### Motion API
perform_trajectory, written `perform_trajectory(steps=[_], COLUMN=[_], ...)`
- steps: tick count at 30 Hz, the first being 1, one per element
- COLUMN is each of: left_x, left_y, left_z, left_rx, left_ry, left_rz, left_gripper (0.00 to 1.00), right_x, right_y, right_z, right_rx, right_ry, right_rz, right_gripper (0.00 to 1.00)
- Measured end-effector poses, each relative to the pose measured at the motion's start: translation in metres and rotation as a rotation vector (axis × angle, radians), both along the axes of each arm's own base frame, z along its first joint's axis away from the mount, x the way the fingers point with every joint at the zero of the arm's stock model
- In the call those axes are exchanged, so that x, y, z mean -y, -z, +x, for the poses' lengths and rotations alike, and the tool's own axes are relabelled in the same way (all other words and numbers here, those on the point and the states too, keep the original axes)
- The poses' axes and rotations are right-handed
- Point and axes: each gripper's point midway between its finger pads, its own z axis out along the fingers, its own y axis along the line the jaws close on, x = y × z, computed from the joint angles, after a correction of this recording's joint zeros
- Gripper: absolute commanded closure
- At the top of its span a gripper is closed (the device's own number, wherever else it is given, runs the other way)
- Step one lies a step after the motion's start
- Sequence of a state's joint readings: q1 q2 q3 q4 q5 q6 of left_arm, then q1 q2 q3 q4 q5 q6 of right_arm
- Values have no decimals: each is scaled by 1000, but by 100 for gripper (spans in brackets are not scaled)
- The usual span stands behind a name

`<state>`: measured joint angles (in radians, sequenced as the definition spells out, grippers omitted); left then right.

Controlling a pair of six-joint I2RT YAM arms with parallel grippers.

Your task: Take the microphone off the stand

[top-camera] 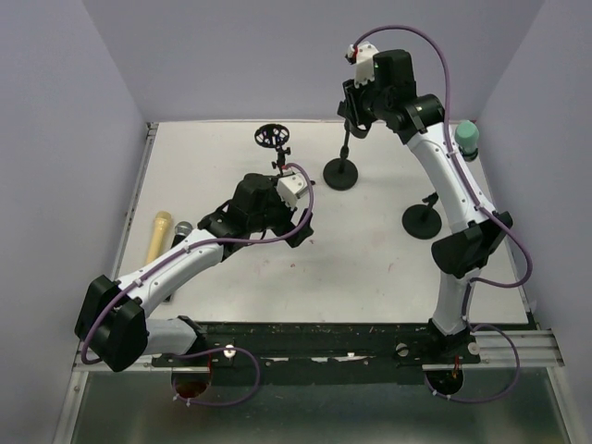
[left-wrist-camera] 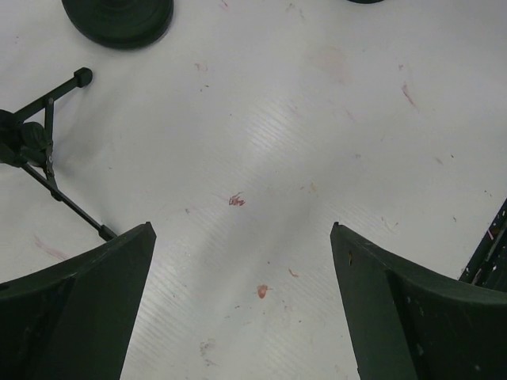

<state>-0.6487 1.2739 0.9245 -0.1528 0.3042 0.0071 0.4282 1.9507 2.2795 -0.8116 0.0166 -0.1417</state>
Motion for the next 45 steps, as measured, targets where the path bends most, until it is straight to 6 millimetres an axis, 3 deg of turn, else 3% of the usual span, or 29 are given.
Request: perform_trajectory(steps=[4,26,37,41,42,43,45], left_x=[-2,-11,-10,-9,-9,-10,-10], left_y=[2,10,10,8,7,7,6], left_z=[0,0,-1,-2,-2,-3,-2], left_rx=[-5,-32,-37,-32,-30,-29,-25], left_ry=[-4,-18,-4,1,2,3,2], left_rz=[2,-14,-27,-33,-35,-37,-41], left_gripper=[1,1,1,1,1,1,1], right_x=[3,-12,-9,-8,-6,-4,-2], right_y=[7,31,70,96,107,108,108], right_z=[-1,53,55,52,51,55,56], right_rx=[-18,52,-21,-83,-107,-94,-99], right_ry=[0,13,13,8,10,19,26], right_rz=[-27,-46,-104,-140,-157,-166,-169], right_gripper=[99,99,99,99,98,90,56])
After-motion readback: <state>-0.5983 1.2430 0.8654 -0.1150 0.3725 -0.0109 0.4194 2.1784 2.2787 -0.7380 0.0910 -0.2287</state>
